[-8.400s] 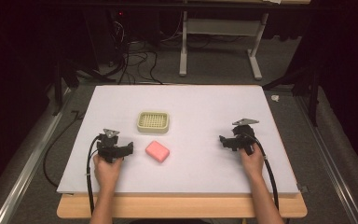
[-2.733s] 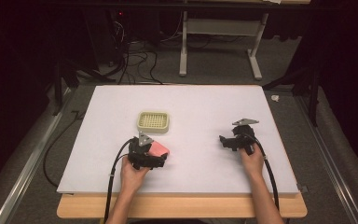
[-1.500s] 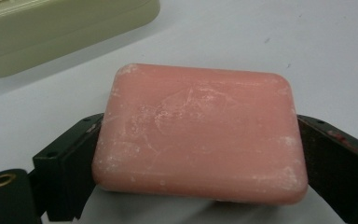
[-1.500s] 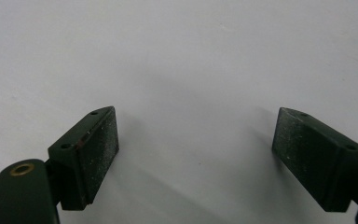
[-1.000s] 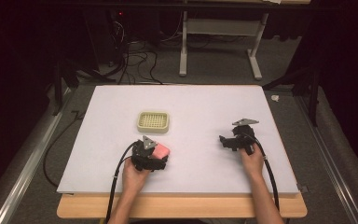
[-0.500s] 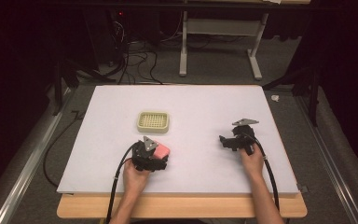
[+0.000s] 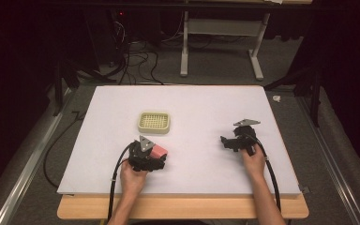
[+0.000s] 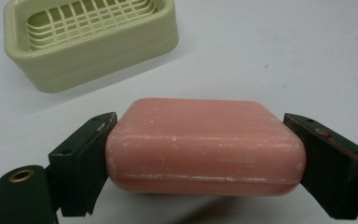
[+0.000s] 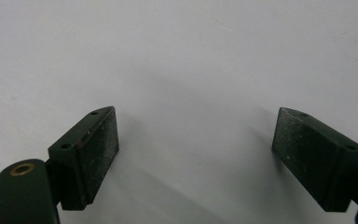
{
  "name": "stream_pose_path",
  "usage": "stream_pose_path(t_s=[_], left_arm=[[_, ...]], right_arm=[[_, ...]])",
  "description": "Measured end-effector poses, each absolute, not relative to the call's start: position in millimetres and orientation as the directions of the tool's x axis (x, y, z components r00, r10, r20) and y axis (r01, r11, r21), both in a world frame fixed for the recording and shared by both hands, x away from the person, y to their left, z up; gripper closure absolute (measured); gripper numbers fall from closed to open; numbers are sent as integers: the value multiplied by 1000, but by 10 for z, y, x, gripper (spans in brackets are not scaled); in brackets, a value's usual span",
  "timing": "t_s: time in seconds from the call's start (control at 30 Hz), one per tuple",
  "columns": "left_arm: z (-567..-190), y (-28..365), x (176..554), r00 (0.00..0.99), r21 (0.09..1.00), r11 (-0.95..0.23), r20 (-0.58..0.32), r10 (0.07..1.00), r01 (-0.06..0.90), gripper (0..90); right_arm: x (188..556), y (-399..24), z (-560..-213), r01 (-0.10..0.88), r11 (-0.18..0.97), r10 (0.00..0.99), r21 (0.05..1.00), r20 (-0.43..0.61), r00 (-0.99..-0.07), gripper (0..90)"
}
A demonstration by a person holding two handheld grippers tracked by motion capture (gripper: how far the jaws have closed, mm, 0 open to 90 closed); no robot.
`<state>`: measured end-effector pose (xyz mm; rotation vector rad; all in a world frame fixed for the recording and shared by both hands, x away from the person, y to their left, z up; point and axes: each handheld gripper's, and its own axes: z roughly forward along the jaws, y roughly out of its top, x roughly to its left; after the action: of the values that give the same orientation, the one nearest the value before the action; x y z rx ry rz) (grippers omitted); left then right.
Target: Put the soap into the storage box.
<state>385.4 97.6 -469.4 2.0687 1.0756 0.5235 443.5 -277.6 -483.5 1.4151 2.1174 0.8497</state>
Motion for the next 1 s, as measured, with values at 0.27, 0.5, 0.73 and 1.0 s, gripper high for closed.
stream_pose_path(t_s=[0.27,0.5,0.73,1.0], left_arm=[[-4642,1009,3846,557,775,-364,18,831,518,139],[-4559,1038,3827,557,790,-354,19,830,500,139],[-4491,1075,3830,552,801,-328,-4,834,501,139],[-4439,1151,3846,540,810,-292,-36,841,509,139]], right_arm=[[4435,-2776,-4835,649,283,928,706,-31,-371,151],[4435,-2775,-4835,649,283,928,706,-32,-370,151],[4435,-2775,-4835,649,283,928,706,-32,-370,151],[4435,-2775,-4835,648,284,928,707,-33,-371,151]])
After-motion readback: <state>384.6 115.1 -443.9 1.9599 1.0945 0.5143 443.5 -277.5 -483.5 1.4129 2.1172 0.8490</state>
